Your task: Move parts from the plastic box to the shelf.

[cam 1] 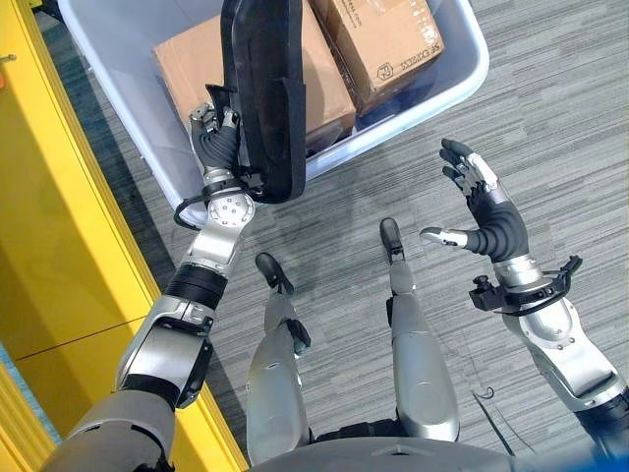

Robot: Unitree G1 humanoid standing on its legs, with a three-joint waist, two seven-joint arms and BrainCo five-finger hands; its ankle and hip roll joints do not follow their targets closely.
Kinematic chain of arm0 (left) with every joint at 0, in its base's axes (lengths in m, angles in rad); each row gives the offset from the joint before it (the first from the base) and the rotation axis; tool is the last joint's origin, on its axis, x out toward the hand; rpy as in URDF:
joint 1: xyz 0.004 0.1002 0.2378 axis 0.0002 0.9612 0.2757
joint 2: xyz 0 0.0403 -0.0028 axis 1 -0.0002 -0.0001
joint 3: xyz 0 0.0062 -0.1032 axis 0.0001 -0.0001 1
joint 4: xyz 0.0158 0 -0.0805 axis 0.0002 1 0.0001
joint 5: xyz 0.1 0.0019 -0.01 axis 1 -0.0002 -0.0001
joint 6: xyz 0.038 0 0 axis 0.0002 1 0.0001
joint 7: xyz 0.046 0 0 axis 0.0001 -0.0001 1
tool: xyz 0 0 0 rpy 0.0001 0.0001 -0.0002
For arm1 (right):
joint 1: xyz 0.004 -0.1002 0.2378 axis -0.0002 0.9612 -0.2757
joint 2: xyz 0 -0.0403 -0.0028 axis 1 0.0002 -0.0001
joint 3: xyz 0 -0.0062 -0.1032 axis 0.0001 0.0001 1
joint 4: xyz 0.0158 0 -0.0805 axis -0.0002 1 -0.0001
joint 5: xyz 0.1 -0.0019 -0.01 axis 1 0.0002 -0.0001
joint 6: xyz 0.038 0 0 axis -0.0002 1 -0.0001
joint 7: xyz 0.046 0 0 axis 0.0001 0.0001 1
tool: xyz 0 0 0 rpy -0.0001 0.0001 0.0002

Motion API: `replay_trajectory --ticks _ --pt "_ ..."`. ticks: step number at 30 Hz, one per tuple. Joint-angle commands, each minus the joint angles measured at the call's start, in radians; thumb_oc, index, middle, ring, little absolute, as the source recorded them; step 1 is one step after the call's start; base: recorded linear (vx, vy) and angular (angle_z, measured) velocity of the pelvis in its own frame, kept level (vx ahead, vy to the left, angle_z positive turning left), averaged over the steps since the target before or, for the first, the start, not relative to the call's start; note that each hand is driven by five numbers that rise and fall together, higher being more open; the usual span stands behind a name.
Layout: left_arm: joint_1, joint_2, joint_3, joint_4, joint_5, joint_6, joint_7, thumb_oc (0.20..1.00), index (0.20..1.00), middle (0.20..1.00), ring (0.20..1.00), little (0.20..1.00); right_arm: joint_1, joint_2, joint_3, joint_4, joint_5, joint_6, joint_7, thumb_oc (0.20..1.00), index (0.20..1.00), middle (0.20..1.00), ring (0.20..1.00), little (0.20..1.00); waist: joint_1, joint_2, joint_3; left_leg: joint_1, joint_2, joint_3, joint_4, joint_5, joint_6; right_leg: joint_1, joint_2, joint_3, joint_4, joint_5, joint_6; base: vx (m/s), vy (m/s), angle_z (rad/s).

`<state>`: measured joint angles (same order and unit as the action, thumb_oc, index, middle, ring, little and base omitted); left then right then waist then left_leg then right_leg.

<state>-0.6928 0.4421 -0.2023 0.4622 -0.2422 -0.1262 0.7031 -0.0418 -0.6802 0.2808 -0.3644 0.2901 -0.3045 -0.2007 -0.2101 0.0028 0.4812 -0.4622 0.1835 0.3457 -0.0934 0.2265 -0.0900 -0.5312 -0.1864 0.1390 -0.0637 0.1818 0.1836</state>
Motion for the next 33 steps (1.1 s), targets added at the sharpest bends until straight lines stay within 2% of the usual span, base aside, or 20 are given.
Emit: replay_trajectory --ticks 1,4,10,15,19,24,27,31,32,33 --pt "-0.024 0.058 0.070 -0.072 0.089 -0.089 0.006 0.200 0.200 0.200 0.200 0.200 -0.003 0.020 -0.066 -0.006 -0.007 -0.047 0.004 1.000 1.000 1.000 1.000 1.000 0.007 -0.024 -0.047 0.096 0.014 -0.115 0.020 -0.080 -0.039 0.073 0.002 -0.045 0.081 -0.085 -0.016 0.00 0.000 0.00" --pt "0.020 0.063 0.083 -0.124 0.112 -0.086 -0.002 0.200 0.200 0.200 0.200 0.200 0.000 0.022 -0.072 -0.003 -0.010 -0.044 0.009 1.000 1.000 1.000 1.000 1.000 0.012 -0.022 -0.056 0.108 0.014 -0.121 0.020 -0.081 -0.039 0.087 0.001 -0.048 0.080 -0.089 -0.016 0.01 0.012 0.06" --pt "0.240 0.080 0.132 -0.297 0.176 -0.107 -0.076 0.200 0.200 0.200 0.200 0.200 0.019 0.032 -0.109 0.008 -0.009 -0.031 0.030 1.000 1.000 1.000 1.000 1.000 0.042 -0.013 -0.093 0.163 0.016 -0.139 0.026 -0.093 -0.037 0.146 -0.005 -0.060 0.095 -0.112 -0.020 0.03 -0.002 0.06" --pt "0.415 0.077 0.160 -0.382 0.187 -0.121 -0.173 0.200 0.200 0.200 0.200 0.200 0.052 0.035 -0.142 0.038 -0.014 -0.004 0.060 1.000 1.000 1.000 1.000 1.000 0.075 0.015 -0.147 0.234 0.015 -0.158 0.013 -0.094 -0.043 0.230 -0.022 -0.094 0.104 -0.134 -0.018 0.05 -0.007 0.21" --pt "0.584 0.085 0.172 -0.465 0.192 -0.134 -0.312 0.200 0.200 0.200 0.200 0.200 0.102 0.054 -0.179 0.081 -0.001 0.030 0.112 1.000 1.000 1.000 1.000 1.000 0.105 0.046 -0.220 0.309 0.009 -0.205 0.006 -0.100 -0.044 0.358 -0.036 -0.162 0.106 -0.172 -0.016 0.06 -0.026 0.63" --pt "0.666 0.088 0.189 -0.513 0.181 -0.132 -0.384 0.200 0.200 0.200 0.200 0.200 0.120 0.073 -0.195 0.100 0.008 0.046 0.141 1.000 1.000 1.000 1.000 1.000 0.124 0.046 -0.277 0.356 0.014 -0.233 0.006 -0.105 -0.041 0.430 -0.034 -0.192 0.118 -0.202 -0.015 0.02 -0.050 0.30" --pt "0.705 0.083 0.202 -0.536 0.174 -0.128 -0.415 0.200 0.200 0.200 0.200 0.200 0.127 0.083 -0.200 0.108 0.020 0.054 0.157 1.000 1.000 1.000 1.000 1.000 0.133 0.045 -0.307 0.386 0.022 -0.251 0.006 -0.108 -0.036 0.460 -0.019 -0.203 0.142 -0.230 -0.021 0.02 -0.055 0.15" --pt "0.794 0.070 0.227 -0.561 0.142 -0.122 -0.457 0.200 0.200 0.200 0.200 0.200 0.112 0.076 -0.179 0.113 0.042 0.068 0.194 1.000 1.000 1.000 1.000 1.000 0.164 0.038 -0.335 0.433 0.059 -0.274 0.011 -0.095 -0.030 0.479 0.034 -0.203 0.239 -0.310 -0.056 -0.04 -0.157 0.07" --pt "0.822 0.061 0.235 -0.577 0.133 -0.123 -0.470 0.200 0.200 0.200 0.200 0.200 0.099 0.066 -0.176 0.109 0.049 0.067 0.207 1.000 1.000 1.000 1.000 1.000 0.181 0.039 -0.339 0.430 0.079 -0.289 0.014 -0.071 -0.036 0.483 0.058 -0.215 0.255 -0.333 -0.073 -0.18 -0.280 0.05" --pt "0.832 0.052 0.239 -0.582 0.119 -0.122 -0.477 0.200 0.200 0.200 0.200 0.200 0.074 0.054 -0.168 0.115 0.056 0.064 0.207 1.000 1.000 1.000 1.000 1.000 0.201 0.046 -0.326 0.408 0.102 -0.315 0.018 -0.017 -0.054 0.471 0.090 -0.235 0.286 -0.353 -0.095 -0.36 -0.407 0.24"
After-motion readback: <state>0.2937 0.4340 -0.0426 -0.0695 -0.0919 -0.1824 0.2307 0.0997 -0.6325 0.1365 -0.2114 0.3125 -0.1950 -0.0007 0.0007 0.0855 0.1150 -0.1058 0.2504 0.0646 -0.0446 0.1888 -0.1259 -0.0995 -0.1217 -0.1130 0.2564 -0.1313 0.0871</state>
